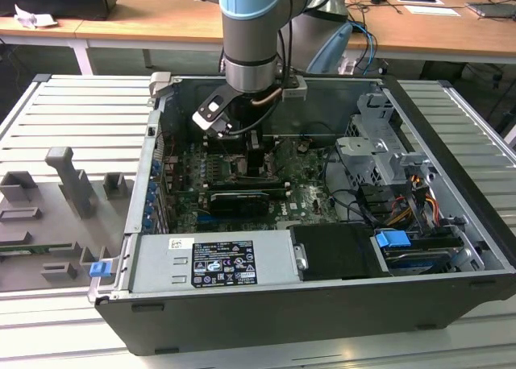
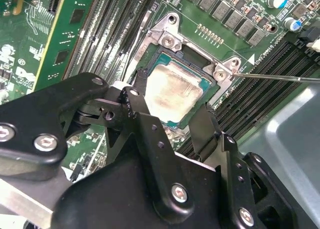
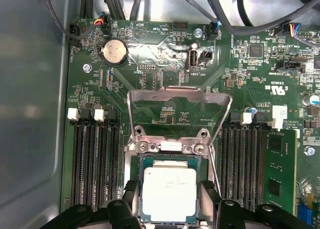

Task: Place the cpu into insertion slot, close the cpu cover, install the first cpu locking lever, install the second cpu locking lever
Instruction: 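Place the cpu into insertion slot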

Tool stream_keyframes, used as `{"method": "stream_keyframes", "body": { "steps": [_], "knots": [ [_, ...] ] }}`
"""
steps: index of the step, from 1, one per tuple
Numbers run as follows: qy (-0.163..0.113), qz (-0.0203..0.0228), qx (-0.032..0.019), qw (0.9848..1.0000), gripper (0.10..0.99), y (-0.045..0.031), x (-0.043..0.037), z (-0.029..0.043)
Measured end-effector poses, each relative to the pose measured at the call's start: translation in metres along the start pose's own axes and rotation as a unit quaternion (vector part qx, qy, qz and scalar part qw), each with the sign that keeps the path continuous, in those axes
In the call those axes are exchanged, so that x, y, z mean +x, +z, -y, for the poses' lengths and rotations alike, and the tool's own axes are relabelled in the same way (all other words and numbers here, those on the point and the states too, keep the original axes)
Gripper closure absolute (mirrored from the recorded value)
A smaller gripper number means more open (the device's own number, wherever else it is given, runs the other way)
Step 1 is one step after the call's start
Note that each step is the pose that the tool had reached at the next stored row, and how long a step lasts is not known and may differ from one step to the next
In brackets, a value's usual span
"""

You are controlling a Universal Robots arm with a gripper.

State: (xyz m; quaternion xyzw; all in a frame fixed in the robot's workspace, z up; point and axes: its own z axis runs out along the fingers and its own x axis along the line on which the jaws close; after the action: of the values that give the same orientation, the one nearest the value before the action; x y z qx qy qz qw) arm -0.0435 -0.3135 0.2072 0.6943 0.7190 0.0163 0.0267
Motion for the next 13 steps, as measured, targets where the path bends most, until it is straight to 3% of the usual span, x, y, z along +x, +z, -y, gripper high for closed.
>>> {"method": "stream_keyframes", "body": {
  "steps": [6, 11, 13],
  "knots": [
    [0.0, 0.0038, 0.0001, 1.0, 0.482, -0.0077, -0.0001, -0.0004],
    [-0.001, 0.0122, 0.0003, 0.9999, 0.482, -0.0141, -0.0002, -0.0009],
    [-0.001, 0.0154, 0.0005, 0.9999, 0.561, -0.0145, -0.0004, -0.0009]
  ]
}}
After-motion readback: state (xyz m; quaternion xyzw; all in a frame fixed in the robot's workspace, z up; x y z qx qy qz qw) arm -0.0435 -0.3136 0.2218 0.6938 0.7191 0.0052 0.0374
